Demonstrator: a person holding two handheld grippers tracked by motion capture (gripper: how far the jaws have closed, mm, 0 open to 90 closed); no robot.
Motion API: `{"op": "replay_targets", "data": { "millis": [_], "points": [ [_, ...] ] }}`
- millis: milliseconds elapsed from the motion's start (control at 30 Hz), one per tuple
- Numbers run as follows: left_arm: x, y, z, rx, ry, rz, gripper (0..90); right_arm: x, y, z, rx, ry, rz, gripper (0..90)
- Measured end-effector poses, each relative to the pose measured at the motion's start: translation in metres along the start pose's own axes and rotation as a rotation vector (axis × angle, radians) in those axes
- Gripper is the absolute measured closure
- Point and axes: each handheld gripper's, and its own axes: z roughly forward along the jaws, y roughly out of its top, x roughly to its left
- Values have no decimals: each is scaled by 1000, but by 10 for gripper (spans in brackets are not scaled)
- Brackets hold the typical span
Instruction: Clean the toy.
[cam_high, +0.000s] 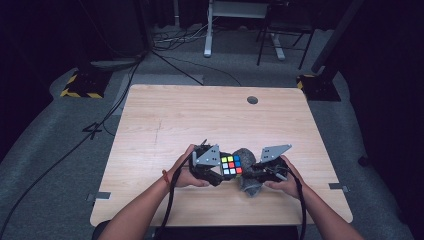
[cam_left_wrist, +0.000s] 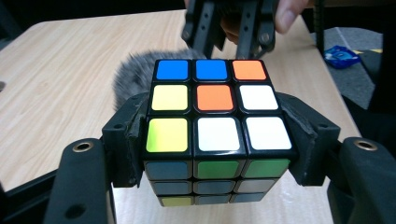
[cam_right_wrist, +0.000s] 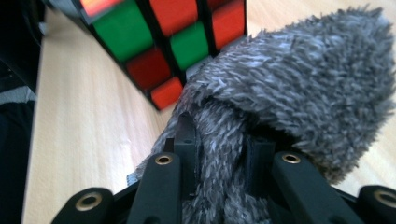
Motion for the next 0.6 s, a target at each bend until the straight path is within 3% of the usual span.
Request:
{"op": "replay_targets", "data": {
  "millis": [67,200,333,400,533,600],
  "points": [
    [2,-1,-2,2,21,-6,336,-2,-1,1,26,-20,0,727],
    [8,-4,-4,17,60,-14,337,-5,0,-10,5,-60,-3,725],
    [15,-11,-8,63,99,-17,336,-11,-3,-22,8,-94,-2,723],
    [18,-16,-14,51,102,-46,336,-15,-6,-25,16,-104,3,721],
    [21,-29,-21,97,123,-74,335,-21,-12,-28,30,-107,5,717],
    [23,-37,-24,110,128,-109,336,-24,-17,-30,24,-111,8,716]
  ]
}}
